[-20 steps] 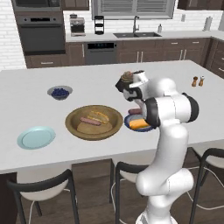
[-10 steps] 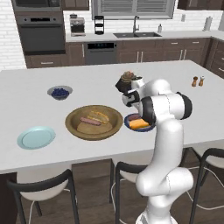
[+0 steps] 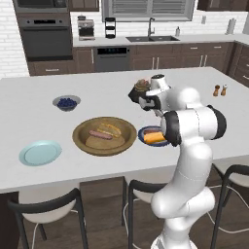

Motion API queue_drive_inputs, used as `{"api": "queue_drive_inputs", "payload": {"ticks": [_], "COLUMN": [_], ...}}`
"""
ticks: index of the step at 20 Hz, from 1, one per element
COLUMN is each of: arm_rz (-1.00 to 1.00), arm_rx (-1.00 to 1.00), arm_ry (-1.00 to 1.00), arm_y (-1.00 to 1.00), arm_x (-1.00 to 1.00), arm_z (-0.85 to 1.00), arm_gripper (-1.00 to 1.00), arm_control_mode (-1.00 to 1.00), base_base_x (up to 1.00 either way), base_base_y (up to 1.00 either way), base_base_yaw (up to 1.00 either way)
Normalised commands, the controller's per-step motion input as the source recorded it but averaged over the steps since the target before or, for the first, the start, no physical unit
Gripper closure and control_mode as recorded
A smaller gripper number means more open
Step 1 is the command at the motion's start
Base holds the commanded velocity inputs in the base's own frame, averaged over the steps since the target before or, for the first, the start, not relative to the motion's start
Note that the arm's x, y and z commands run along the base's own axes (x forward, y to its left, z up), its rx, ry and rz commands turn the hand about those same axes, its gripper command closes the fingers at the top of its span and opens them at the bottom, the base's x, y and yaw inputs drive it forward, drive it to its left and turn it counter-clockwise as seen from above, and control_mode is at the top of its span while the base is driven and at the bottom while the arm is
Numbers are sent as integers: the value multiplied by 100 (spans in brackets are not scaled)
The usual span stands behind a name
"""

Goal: Place one bun and one sausage from the bowl on each plate.

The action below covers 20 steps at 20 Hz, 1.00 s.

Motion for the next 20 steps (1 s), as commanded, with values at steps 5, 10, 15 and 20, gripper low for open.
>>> {"api": "queue_drive_inputs", "payload": {"ticks": [5, 10, 15, 20], "arm_rz": [6, 35, 76, 78], "arm_rx": [1, 0, 0, -1], "arm_ry": [-26, -11, 4, -1], "arm_y": [0, 39, 81, 69], "arm_x": [-100, -92, -8, 0], "arm_z": [65, 14, 4, 0], "arm_gripper": [-100, -100, -100, -100], "arm_control_mode": [-100, -100, -100, -100], "base_base_x": [0, 0, 0, 0], "base_base_y": [0, 0, 0, 0], "base_base_yaw": [0, 0, 0, 0]}}
